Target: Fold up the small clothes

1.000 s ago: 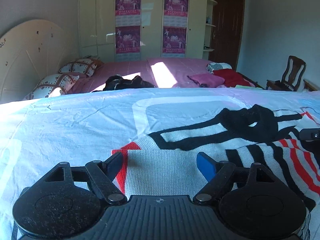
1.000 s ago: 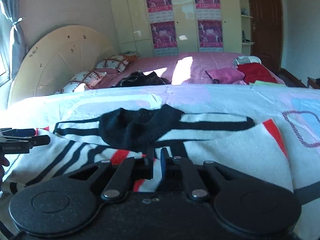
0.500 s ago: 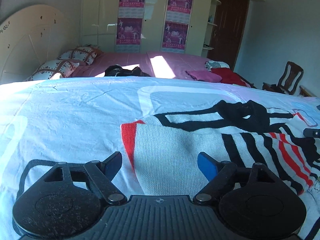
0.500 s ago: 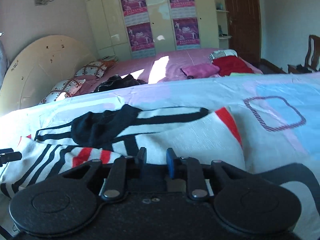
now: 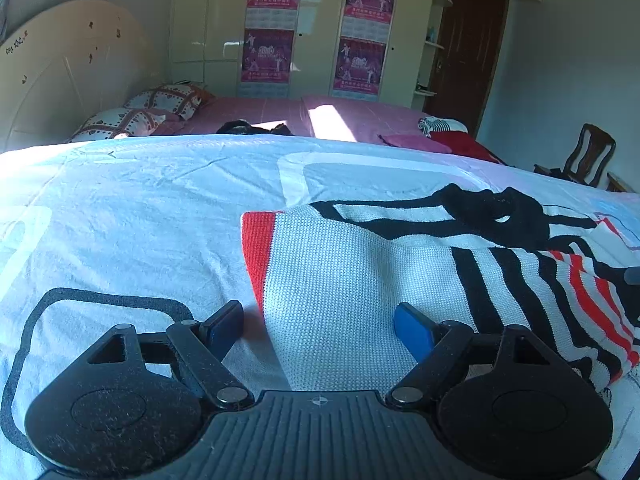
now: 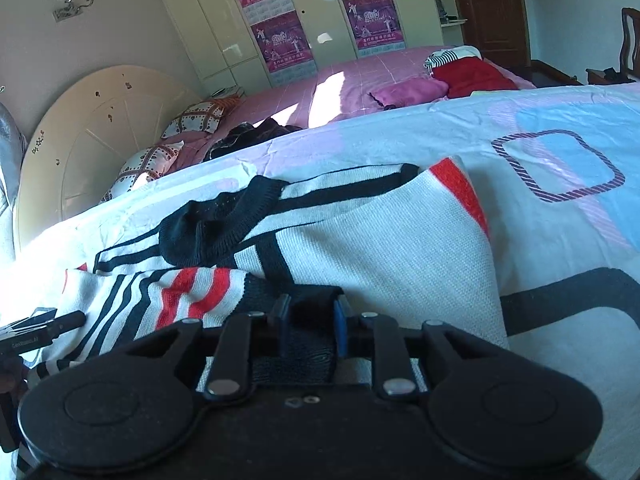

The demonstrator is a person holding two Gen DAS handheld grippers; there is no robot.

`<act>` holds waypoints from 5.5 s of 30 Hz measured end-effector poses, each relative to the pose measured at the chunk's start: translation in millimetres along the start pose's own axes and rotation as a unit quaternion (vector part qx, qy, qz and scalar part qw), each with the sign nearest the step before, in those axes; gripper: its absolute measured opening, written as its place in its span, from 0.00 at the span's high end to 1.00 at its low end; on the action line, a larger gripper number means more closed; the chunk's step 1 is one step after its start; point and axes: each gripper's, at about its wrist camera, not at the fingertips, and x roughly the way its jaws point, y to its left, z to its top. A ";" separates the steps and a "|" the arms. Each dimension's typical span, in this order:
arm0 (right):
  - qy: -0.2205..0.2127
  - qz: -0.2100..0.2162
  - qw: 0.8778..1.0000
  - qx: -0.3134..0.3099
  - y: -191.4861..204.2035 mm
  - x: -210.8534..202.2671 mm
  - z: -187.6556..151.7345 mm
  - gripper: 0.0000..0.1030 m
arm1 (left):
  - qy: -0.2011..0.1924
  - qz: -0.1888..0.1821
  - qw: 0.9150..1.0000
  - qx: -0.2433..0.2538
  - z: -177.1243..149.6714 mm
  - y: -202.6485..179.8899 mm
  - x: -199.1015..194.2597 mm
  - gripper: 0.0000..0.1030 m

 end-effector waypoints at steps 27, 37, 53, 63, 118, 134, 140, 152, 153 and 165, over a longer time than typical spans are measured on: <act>-0.064 -0.082 0.986 -0.133 17.4 -9.9 -8.5 0.79 | -0.007 0.020 1.000 -0.003 -0.3 -1.4 -6.7 0.18; -0.046 -0.001 0.973 -0.226 79.8 -10.8 -34.8 0.89 | -0.033 -0.009 0.998 0.057 -11.2 -75.8 -43.1 0.18; -0.020 -0.055 0.989 -0.137 1.7 -136.2 -79.3 0.76 | 0.038 0.018 0.998 0.049 -100.1 -38.5 -135.7 0.12; 0.042 -0.059 0.997 -0.024 -35.6 -213.4 -171.5 0.76 | 0.058 -0.027 0.996 -0.056 -169.6 -34.1 -237.8 0.29; -0.030 0.106 0.993 0.053 -62.8 -291.9 -200.1 0.94 | -0.043 -0.163 0.937 -0.305 -214.1 -39.3 -292.6 0.96; -0.111 0.070 0.991 -0.027 -25.8 -171.9 14.1 0.94 | -0.086 -0.194 0.947 -0.241 2.2 -12.7 -138.4 0.96; -0.081 0.065 0.995 -0.002 -35.6 -82.0 59.1 0.94 | -0.049 -0.188 0.951 -0.241 41.4 4.5 -57.1 0.96; -0.011 0.027 0.999 0.041 -52.2 40.6 87.7 0.93 | 0.033 -0.164 0.949 -0.268 48.3 19.7 54.1 0.96; -0.005 0.018 0.999 0.040 -53.1 46.6 86.4 0.92 | 0.042 -0.163 0.946 -0.276 43.5 19.9 58.4 0.94; -0.036 -0.013 0.999 -0.009 -47.9 38.3 71.5 0.59 | 0.009 -0.126 0.979 -0.163 44.1 11.0 23.0 0.29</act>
